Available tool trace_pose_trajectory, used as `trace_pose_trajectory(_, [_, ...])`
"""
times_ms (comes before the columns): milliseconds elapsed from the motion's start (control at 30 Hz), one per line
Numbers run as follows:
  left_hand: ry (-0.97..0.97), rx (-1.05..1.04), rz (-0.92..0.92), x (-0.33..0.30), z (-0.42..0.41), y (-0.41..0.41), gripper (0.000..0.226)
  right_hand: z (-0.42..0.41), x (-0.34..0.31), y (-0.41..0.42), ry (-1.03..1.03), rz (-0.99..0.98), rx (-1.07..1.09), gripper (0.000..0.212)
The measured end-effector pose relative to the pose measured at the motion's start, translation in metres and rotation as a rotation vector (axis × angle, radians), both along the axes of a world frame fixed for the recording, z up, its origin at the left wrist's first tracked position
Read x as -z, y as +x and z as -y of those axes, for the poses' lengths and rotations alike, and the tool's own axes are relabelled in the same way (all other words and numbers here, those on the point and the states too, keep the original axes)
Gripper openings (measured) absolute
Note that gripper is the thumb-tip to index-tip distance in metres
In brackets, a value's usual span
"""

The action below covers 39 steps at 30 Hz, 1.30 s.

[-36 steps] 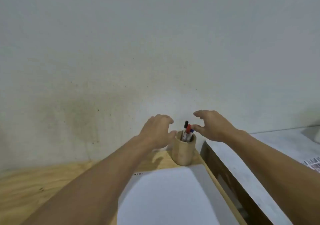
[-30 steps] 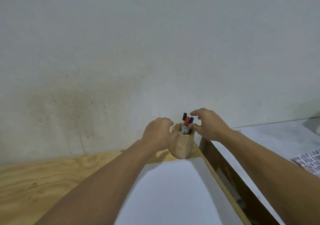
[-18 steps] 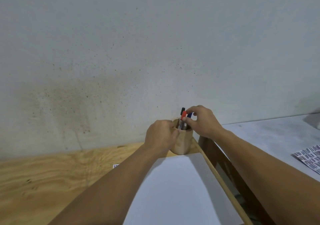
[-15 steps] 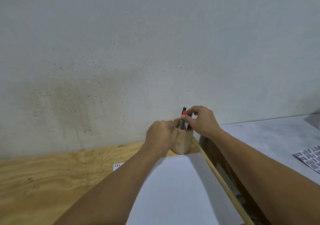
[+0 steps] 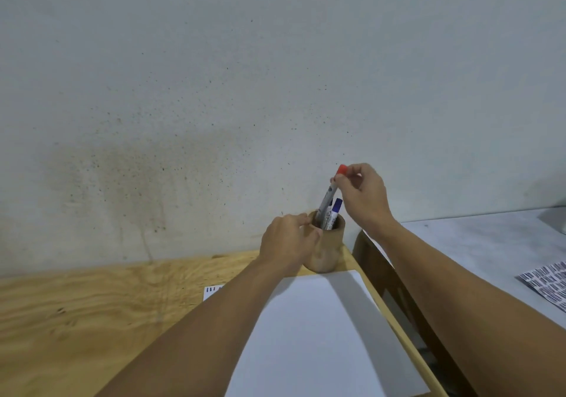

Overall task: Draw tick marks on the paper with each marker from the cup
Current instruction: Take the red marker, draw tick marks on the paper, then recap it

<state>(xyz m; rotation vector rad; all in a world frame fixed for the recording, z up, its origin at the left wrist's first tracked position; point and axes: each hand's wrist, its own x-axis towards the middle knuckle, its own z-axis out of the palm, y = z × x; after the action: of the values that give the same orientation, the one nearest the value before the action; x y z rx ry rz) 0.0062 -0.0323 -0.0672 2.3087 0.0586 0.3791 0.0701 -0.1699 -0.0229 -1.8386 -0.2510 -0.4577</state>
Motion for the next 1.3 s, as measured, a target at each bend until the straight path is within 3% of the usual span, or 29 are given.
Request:
trace_pose_trajectory(167, [-0.101,0.055,0.004,-0.010,-0.014,-0.005,0.044,-0.006,-0.028,-0.020,-0.009,0.129,-0.099,0.011])
trace_pose_trajectory(333, [-0.569,0.007,0.058,-0.037,-0.037,-0.021,0.029,-0.011,-0.026,-0.045,-0.213,0.055,-0.194,0.018])
trace_pose_trajectory(400, [-0.665,0.058,0.036,-0.042,-0.046,-0.032,0.030,-0.013,-0.021,-0.052,-0.277,-0.056,-0.251,0.014])
trace_pose_trajectory(600, [-0.566,0.228,0.011,-0.027,-0.064,-0.060,0.028,-0.023,-0.010,-0.077,-0.396,-0.263,-0.486,0.011])
trace_pose_trajectory(767, [-0.459,0.154,-0.002,-0.011,-0.078,-0.074,0.011,-0.036,-0.003,-0.092,-0.426,-0.282,-0.571,0.027])
trace_pose_trajectory(933, [-0.526,0.061,-0.122,0.000,-0.096,-0.081,0.008,-0.055,0.030,-0.091,-0.851,0.054,-0.356,0.028])
trace_pose_trajectory(1000, [-0.550,-0.021,-0.166,0.006,-0.112,-0.085,0.011,-0.050,0.039,-0.090,-0.916,0.172,-0.292,0.033])
trace_pose_trajectory(1100, [-0.599,-0.115,-0.174,0.022,-0.137,-0.092,0.014,-0.038,0.042,-0.093,-0.729,0.153,-0.382,0.029])
trace_pose_trajectory(1200, [-0.670,-0.200,-0.111,0.037,-0.144,-0.098,0.007,-0.038,0.039,-0.103,-0.241,-0.263,-0.585,0.017])
trace_pose_trajectory(1300, [-0.635,-0.253,-0.029,0.049,-0.142,-0.101,0.010,-0.043,0.041,-0.106,0.204,-0.668,-0.710,0.032])
